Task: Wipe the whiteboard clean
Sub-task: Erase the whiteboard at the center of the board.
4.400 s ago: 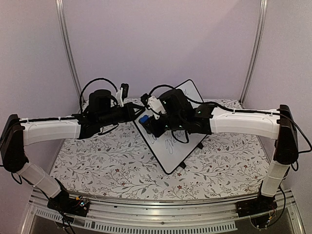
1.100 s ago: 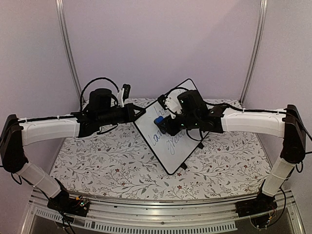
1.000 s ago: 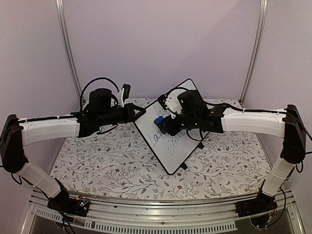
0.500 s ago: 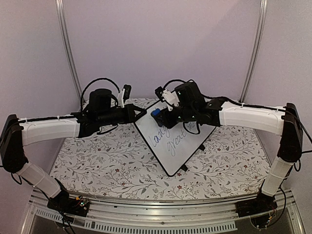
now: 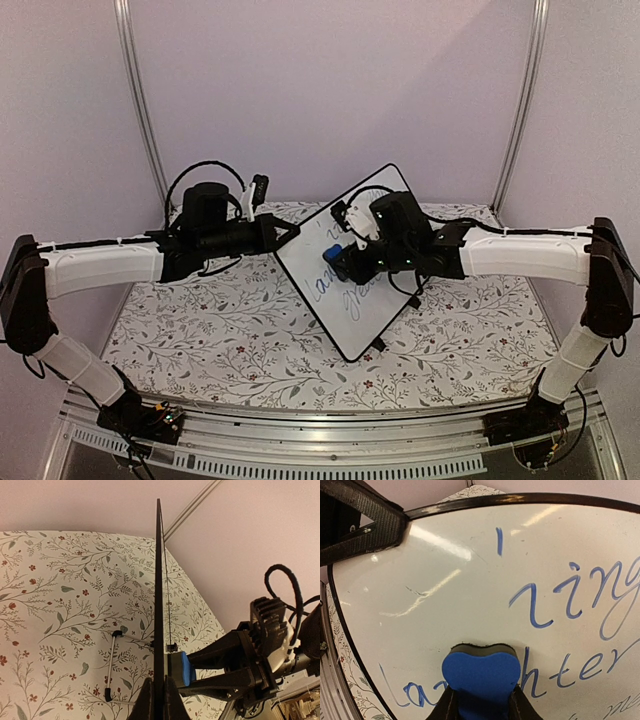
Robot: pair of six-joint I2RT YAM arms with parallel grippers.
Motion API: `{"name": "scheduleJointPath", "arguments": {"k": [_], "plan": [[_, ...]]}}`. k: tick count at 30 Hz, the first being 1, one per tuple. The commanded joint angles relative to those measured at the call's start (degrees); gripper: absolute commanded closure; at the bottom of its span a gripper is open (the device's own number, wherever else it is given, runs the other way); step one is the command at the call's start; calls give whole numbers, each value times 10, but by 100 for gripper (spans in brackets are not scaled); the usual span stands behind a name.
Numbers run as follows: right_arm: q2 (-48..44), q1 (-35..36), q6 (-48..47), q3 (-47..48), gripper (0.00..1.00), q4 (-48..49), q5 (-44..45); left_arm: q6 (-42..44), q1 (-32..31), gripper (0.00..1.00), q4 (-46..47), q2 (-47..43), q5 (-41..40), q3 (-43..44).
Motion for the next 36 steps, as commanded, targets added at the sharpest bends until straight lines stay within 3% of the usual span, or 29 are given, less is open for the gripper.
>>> {"name": "scheduleJointPath", "arguments": {"k": [1, 14, 30, 36], "plan": [[11, -7, 3, 17, 81, -27, 22, 14, -17, 100, 1, -6, 87, -9], [79, -20, -32, 150, 81, -59, 24, 12, -16, 100, 3, -1, 97, -8], [15, -20, -8, 23, 81, -47, 25, 12, -16, 100, 4, -5, 93, -10], [20, -21, -10, 49, 81, -47, 31, 11, -15, 100, 7, -3, 95, -10]]}}
